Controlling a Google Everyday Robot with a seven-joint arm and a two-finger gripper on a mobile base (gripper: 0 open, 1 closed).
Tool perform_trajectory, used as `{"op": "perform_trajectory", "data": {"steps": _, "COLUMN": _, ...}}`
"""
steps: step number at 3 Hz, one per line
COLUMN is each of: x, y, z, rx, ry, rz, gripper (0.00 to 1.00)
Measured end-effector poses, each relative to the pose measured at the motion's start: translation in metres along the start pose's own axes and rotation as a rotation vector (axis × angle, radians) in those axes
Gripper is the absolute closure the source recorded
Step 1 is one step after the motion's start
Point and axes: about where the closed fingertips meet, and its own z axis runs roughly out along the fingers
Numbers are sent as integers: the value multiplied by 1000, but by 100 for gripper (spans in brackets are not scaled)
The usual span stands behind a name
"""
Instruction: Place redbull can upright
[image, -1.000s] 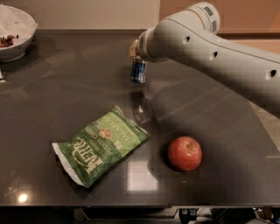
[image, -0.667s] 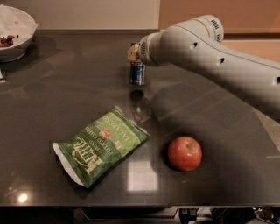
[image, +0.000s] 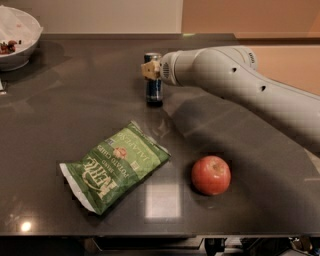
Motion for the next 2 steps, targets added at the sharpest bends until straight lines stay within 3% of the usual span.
{"op": "perform_trajectory", "data": {"steps": 2, "x": 1, "y": -10, "z": -4, "rx": 65, "ry": 111, "rz": -149, "gripper": 100}}
